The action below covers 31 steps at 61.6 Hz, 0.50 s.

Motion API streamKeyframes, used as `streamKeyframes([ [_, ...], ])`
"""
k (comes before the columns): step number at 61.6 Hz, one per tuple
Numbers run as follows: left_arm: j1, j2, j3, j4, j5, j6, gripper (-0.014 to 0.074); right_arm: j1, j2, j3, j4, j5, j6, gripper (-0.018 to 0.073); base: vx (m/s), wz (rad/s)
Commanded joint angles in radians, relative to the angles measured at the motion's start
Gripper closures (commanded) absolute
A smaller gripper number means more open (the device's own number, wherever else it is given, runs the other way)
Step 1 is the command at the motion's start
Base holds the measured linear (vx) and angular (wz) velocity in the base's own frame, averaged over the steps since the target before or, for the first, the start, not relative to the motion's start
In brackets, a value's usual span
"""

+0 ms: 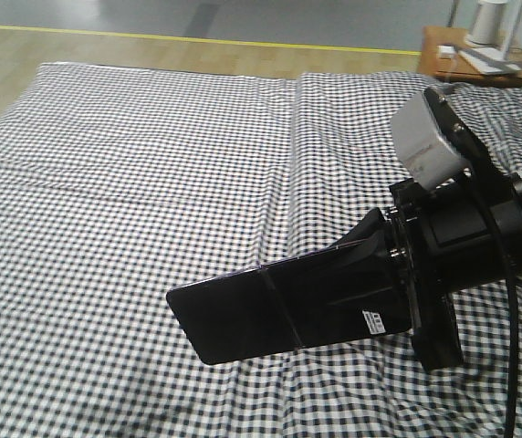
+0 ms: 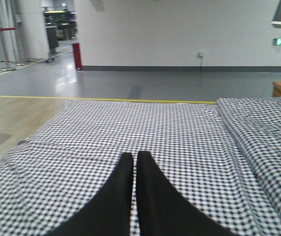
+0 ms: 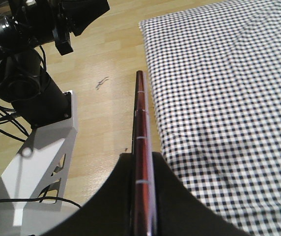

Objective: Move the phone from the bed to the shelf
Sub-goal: 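Hold the phone in the right gripper while the base turns away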

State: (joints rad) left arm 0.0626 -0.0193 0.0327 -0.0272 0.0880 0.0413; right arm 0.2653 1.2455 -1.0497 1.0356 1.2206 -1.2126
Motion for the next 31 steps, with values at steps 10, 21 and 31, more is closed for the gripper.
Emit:
streamKeyframes([
  [10,-0.006,-0.007,-0.025,-0.010,-0.072,-0.009,0.0595,0.001,-0.026,-0.026,0.083,0.067,0.001,0.0561,-0.10,0.43],
  [21,-0.006,-0.007,-0.025,-0.010,-0.072,-0.009,0.0595,0.001,-0.026,-0.026,0.083,0.067,0.001,0.0561,-0.11,0.44],
  [31,-0.006,-0.007,-0.025,-0.010,-0.072,-0.009,0.0595,0.001,-0.026,-0.026,0.083,0.067,0.001,0.0561,-0.11,0.43],
])
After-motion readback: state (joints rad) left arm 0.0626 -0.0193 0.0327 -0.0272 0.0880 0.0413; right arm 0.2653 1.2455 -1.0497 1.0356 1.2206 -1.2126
